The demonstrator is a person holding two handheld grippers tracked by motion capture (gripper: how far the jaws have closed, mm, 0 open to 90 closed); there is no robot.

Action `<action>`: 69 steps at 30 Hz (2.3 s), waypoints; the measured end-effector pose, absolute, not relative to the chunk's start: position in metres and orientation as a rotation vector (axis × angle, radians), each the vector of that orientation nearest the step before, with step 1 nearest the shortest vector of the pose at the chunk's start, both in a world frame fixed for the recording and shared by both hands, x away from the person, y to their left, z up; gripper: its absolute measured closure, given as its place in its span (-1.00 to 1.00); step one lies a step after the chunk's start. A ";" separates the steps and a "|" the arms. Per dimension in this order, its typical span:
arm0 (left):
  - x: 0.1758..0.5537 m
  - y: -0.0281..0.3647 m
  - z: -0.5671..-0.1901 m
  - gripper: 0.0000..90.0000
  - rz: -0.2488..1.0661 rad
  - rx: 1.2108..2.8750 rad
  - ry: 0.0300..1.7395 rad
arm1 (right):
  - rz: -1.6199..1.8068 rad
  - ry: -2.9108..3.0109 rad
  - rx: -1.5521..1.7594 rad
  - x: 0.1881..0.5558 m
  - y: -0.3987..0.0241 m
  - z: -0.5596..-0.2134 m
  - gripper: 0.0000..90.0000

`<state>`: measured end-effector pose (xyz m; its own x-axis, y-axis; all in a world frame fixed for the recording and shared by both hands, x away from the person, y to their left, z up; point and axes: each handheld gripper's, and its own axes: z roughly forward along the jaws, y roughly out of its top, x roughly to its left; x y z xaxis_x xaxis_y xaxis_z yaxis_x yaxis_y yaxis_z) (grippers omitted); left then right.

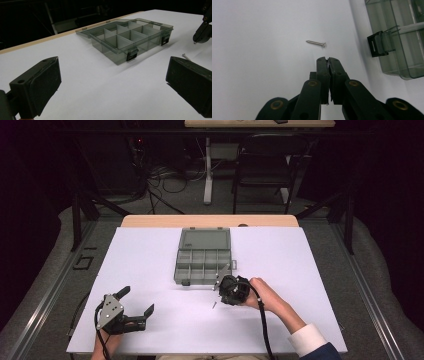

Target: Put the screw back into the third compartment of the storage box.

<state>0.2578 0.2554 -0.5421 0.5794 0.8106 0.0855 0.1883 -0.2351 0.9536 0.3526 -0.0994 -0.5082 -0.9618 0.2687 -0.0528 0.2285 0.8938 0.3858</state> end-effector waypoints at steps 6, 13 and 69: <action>0.258 0.256 -0.542 -1.00 0.725 1.746 0.827 | 0.575 2.938 0.404 0.356 -0.098 -0.499 0.96; 0.258 0.255 -0.542 -1.00 0.728 1.745 0.828 | 0.566 2.926 0.414 0.360 -0.096 -0.490 0.96; 0.258 0.256 -0.542 -1.00 0.729 1.742 0.828 | 0.539 2.742 0.604 0.435 -0.068 -0.437 0.96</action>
